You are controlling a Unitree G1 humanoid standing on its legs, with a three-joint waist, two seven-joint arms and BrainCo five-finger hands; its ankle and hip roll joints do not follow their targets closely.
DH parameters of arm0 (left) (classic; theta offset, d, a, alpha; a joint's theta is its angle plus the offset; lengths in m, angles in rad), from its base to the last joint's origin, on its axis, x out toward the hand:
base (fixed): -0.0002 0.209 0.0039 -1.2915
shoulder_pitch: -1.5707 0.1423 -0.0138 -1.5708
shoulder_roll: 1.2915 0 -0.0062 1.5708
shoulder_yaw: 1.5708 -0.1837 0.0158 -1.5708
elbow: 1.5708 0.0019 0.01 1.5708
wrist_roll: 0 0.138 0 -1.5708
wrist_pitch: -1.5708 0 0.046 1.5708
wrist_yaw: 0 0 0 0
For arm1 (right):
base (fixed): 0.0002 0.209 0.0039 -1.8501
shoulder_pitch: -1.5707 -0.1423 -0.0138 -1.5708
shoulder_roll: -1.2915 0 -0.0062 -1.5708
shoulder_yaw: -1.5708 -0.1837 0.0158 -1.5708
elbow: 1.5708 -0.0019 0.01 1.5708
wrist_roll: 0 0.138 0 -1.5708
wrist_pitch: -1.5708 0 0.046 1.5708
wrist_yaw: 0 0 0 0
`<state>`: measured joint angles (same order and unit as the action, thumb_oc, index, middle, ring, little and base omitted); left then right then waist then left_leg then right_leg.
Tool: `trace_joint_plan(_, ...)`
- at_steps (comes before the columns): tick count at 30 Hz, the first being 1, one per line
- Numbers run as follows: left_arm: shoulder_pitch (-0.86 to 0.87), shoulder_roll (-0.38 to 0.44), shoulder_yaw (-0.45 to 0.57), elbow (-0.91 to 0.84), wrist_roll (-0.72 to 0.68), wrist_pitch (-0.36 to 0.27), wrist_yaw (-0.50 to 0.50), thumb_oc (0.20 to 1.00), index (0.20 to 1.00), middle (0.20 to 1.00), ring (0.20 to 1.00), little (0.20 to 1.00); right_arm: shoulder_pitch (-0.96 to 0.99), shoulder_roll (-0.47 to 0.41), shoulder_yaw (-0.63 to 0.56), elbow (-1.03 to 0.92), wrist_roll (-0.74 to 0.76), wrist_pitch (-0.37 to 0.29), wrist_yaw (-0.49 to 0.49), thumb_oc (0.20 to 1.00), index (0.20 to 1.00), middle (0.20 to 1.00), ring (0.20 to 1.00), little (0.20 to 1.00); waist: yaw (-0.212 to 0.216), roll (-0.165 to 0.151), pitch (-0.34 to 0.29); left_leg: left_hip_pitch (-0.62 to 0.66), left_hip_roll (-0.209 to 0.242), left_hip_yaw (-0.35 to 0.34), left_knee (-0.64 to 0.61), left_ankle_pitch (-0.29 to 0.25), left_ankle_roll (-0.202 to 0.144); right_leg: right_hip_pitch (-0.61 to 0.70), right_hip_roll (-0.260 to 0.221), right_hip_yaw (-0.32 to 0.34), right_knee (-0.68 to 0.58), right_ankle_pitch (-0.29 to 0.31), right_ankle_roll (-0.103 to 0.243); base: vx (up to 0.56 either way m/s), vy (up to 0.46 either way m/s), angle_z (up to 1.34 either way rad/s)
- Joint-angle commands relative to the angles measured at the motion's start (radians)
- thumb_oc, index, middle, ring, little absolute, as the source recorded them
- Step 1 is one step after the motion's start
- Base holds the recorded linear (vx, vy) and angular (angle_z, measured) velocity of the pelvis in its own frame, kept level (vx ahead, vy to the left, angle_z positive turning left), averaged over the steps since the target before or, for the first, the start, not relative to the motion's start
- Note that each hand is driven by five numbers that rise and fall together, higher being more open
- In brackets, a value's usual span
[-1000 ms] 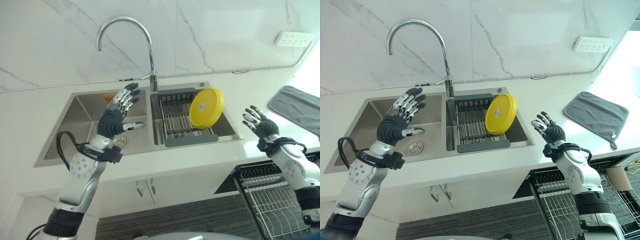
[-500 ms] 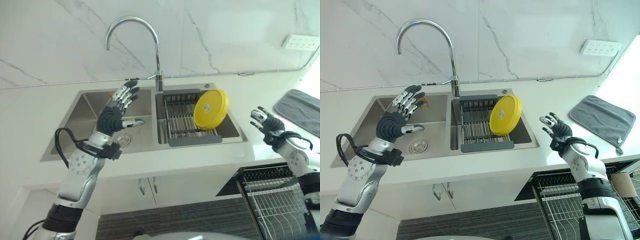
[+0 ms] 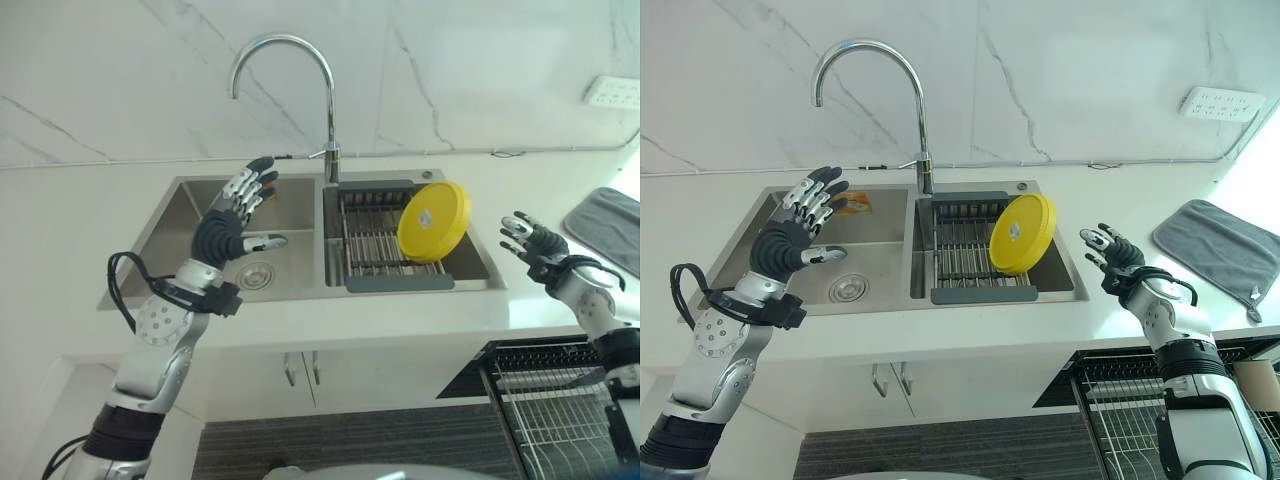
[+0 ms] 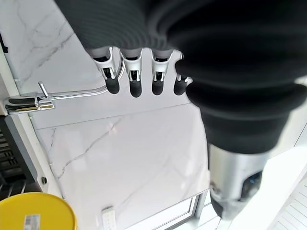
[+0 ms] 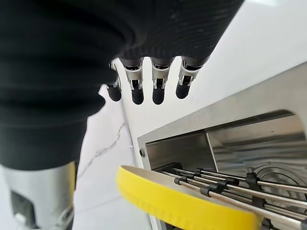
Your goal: Place the dishes in the dishwasher.
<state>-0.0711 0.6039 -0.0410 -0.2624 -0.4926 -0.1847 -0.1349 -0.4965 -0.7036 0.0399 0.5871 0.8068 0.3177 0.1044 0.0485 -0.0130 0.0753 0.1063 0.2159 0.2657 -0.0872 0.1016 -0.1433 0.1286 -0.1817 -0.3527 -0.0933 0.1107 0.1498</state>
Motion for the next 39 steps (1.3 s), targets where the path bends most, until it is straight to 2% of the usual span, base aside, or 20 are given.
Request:
trace_joint_plan(1, -0.111, 0.047, -0.029, 0.004, -0.026, -0.032, 0.011, 1.000, 1.000, 1.000, 1.000, 1.000, -0.144, -0.083, 0.039, 0.027, 0.023, -0.041, 0.026, 1.000, 1.000, 1.000, 1.000, 1.000, 0.035, -0.001, 0.006, 0.048, 0.004, -0.004, 0.000, -0.092, -0.007, 0.047, -0.022, -0.084, 0.006, -0.109, 0.007, 0.03, 0.000, 0.15)
trace_joint_plan(23, -0.110, 0.065, -0.034, 0.000, -0.039, -0.016, 0.016, 1.000, 1.000, 1.000, 1.000, 1.000, -0.209, -0.079, 0.085, 0.140, 0.058, -0.025, 0.057, 1.000, 1.000, 1.000, 1.000, 1.000, 0.063, 0.005, 0.008, 0.051, -0.007, -0.027, 0.000, -0.090, -0.008, 0.068, -0.019, -0.104, 0.006, -0.118, 0.001, 0.01, 0.001, 0.04)
trace_joint_plan(39, -0.104, 0.070, -0.035, 0.004, -0.042, -0.006, 0.019, 1.000, 1.000, 1.000, 1.000, 1.000, -0.242, -0.085, 0.118, 0.196, 0.026, -0.016, 0.079, 1.000, 1.000, 1.000, 1.000, 1.000, 0.074, 0.003, 0.008, 0.051, -0.012, -0.036, 0.000, -0.089, -0.007, 0.073, -0.017, -0.109, 0.006, -0.119, -0.003, 0.01, 0.001, 0.00)
